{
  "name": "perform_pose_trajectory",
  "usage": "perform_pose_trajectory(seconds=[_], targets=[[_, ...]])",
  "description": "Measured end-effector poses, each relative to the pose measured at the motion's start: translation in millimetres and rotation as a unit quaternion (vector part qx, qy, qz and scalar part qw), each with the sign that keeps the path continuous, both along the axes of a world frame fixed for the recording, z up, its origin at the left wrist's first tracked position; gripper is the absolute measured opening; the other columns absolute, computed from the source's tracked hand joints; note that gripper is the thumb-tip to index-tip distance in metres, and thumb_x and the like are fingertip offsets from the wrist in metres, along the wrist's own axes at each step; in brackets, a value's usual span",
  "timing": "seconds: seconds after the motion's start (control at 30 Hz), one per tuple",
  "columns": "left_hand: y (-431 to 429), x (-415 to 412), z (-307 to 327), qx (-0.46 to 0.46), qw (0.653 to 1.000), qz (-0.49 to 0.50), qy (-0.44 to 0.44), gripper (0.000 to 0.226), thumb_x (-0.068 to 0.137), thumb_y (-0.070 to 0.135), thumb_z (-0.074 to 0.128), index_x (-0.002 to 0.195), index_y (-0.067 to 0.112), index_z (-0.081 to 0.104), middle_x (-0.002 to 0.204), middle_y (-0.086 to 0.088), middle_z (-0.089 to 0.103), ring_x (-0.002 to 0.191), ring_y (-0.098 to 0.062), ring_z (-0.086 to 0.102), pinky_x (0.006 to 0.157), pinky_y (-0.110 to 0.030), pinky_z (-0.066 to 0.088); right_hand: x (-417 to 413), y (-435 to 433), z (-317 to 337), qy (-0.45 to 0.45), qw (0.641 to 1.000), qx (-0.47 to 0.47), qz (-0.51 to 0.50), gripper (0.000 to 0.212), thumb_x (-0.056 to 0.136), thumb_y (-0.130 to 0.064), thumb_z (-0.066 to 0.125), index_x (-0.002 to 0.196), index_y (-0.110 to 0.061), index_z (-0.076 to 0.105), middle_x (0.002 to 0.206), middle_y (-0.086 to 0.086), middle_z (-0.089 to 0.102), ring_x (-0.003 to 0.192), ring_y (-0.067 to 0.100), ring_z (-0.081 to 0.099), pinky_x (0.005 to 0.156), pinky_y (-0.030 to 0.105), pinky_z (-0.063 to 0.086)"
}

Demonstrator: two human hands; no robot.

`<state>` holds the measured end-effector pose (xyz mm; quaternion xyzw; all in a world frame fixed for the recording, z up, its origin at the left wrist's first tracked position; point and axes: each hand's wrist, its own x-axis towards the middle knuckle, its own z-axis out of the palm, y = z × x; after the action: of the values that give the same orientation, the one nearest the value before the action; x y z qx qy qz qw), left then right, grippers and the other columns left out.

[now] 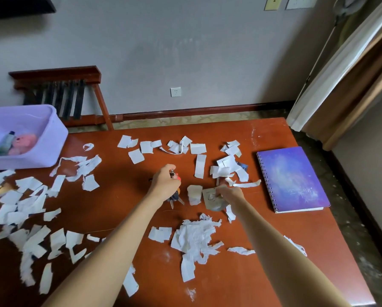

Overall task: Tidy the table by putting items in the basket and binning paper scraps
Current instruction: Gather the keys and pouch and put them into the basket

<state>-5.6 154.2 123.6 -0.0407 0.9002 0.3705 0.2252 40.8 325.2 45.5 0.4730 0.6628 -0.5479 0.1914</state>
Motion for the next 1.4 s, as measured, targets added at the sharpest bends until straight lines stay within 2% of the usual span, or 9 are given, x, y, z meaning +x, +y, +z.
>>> perform_pose_trajectory(seconds=[0.2,0.3,0.37,0.57,0.67,0.8,0.97,1.27,1.4], targets=[[-21,4,9,-0.072,0.994,-0.080,0.028,0.021,0.094,0.001,0.044,0.102,0.013,0.060,0.111,-0.013,0.058,0.094,-0.020,0.055,0.063,-0.017,0.043,3,-10,23,-0.003,0.998,0.001,0.063,0.036,0.086,-0.019,0.058,0.119,-0.006,0.053,0.097,0.009,0.055,0.077,0.012,0.053,0.060,0.017,0.041],[-33,6,17,-0.096,0.989,-0.091,0.068,0.043,0.096,0.003,0.045,0.139,0.008,0.042,0.143,-0.013,0.045,0.129,-0.024,0.047,0.100,-0.029,0.045,0,-25,38,0.020,0.995,-0.017,0.093,0.036,0.087,-0.020,0.056,0.119,-0.005,0.054,0.099,0.010,0.057,0.090,0.017,0.056,0.062,0.018,0.044],[-41,7,22,-0.090,0.989,-0.082,0.084,0.048,0.097,0.005,0.044,0.144,0.012,0.036,0.146,-0.011,0.042,0.135,-0.024,0.041,0.107,-0.033,0.039,-4,-37,49,0.037,0.992,-0.026,0.119,0.034,0.088,-0.019,0.055,0.119,-0.005,0.054,0.101,0.011,0.058,0.090,0.018,0.057,0.060,0.018,0.044],[-83,0,41,-0.097,0.982,-0.021,0.162,0.043,0.096,0.003,0.045,0.136,0.017,0.050,0.137,-0.010,0.052,0.125,-0.025,0.047,0.098,-0.033,0.045,-25,-86,73,0.130,0.971,-0.008,0.202,0.024,0.090,-0.017,0.054,0.110,-0.006,0.062,0.106,0.010,0.064,0.084,0.018,0.060,0.063,0.018,0.046],[-115,-13,56,-0.069,0.975,-0.013,0.210,0.040,0.092,-0.006,0.048,0.123,0.014,0.063,0.124,-0.014,0.062,0.112,-0.028,0.057,0.092,-0.038,0.052,-43,-116,85,0.176,0.960,0.001,0.216,0.008,0.084,-0.011,0.057,0.086,-0.014,0.065,0.101,0.008,0.068,0.089,0.023,0.063,0.080,0.033,0.053],[-159,-35,76,-0.065,0.967,0.026,0.244,0.037,0.090,-0.008,0.050,0.118,0.011,0.067,0.121,-0.010,0.064,0.109,-0.024,0.060,0.083,-0.021,0.044,-73,-165,105,0.207,0.949,0.050,0.232,0.006,0.078,-0.011,0.060,0.083,-0.015,0.061,0.098,0.011,0.069,0.092,0.027,0.065,0.087,0.037,0.052],[-231,-75,92,-0.028,0.961,0.051,0.270,0.040,0.087,-0.012,0.047,0.117,0.007,0.065,0.122,-0.008,0.065,0.114,-0.020,0.060,0.090,-0.018,0.041,-121,-244,127,0.252,0.941,0.081,0.213,0.024,0.081,-0.012,0.061,0.103,-0.007,0.065,0.091,0.005,0.062,0.086,0.024,0.061,0.076,0.032,0.050],[-355,-165,109,0.034,0.954,0.076,0.288,0.018,0.079,-0.009,0.063,0.095,-0.006,0.071,0.093,-0.019,0.072,0.073,-0.016,0.057,0.051,0.004,0.036,-208,-378,138,0.303,0.938,0.102,0.134,0.030,0.081,-0.018,0.062,0.109,-0.005,0.063,0.107,0.011,0.069,0.093,0.026,0.066,0.080,0.036,0.056],[-396,-205,104,0.069,0.959,0.081,0.262,0.019,0.082,-0.012,0.057,0.094,-0.007,0.071,0.098,-0.021,0.071,0.086,-0.022,0.063,0.062,-0.010,0.042,-242,-416,135,0.303,0.937,0.112,0.131,0.028,0.084,-0.019,0.061,0.110,-0.006,0.062,0.109,0.012,0.068,0.097,0.028,0.065,0.082,0.036,0.054]])
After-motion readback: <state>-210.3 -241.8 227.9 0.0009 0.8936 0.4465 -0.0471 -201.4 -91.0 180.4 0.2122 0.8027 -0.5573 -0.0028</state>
